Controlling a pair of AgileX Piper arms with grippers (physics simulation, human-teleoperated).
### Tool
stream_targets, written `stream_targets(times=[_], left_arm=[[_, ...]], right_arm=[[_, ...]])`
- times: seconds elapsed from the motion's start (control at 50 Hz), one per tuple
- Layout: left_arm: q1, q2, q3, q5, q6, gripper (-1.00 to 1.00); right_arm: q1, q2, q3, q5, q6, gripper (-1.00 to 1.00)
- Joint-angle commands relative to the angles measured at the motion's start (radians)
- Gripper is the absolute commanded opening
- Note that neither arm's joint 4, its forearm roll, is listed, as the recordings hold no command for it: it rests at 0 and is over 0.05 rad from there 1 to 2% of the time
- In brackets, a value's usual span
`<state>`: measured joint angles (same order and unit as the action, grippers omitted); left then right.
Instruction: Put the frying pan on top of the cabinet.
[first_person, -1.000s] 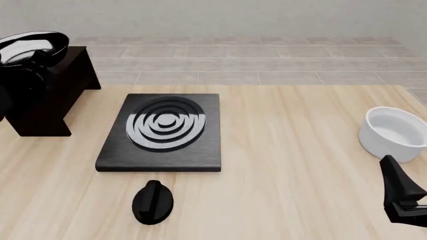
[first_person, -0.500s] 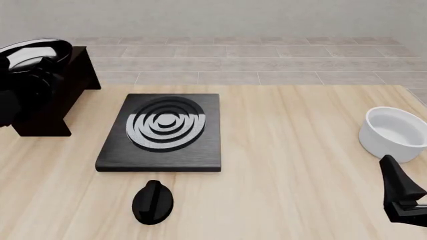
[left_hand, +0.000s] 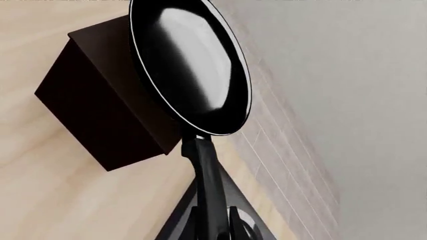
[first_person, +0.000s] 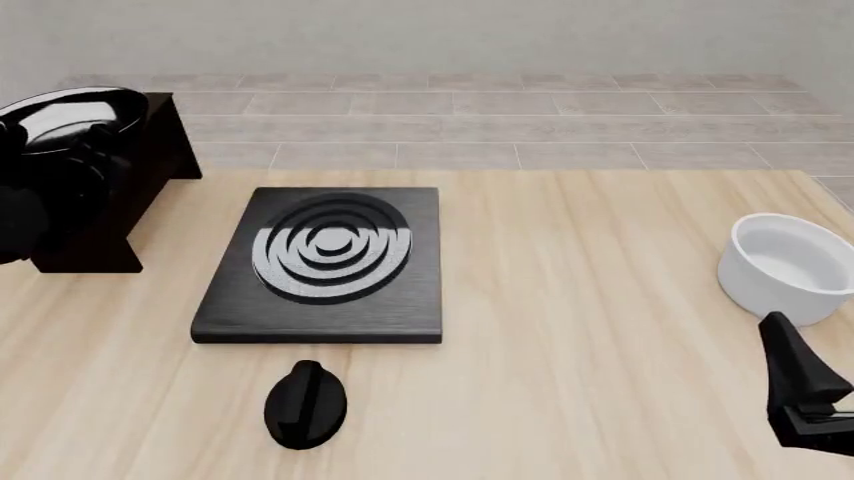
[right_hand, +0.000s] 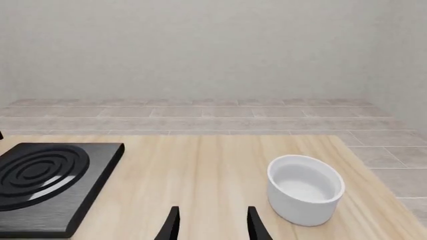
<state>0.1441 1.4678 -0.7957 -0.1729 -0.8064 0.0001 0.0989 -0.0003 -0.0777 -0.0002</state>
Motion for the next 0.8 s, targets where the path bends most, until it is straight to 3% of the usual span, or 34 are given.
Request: stream_targets(times=[0.02,0.54,0.56,0.8], left_arm=[[0.004,0.007,-0.013,-0.022,0.013,-1.0],[-0.003,0.031,0.004,-0.048,0.013,-1.0],[-0.007,0.026,0.008,-0.049,0.014,1.0],[0.0,0.017,0.014,-0.042,0.023,1.0]], right_arm=[[0.001,0.004,0.0,-0.003,-0.002,1.0],[0.003,0.035,0.0,-0.029,-0.004,1.0],[0.003,0.034,0.0,-0.029,-0.004,1.0],[0.005,0.031,0.0,-0.025,-0.006,1.0]])
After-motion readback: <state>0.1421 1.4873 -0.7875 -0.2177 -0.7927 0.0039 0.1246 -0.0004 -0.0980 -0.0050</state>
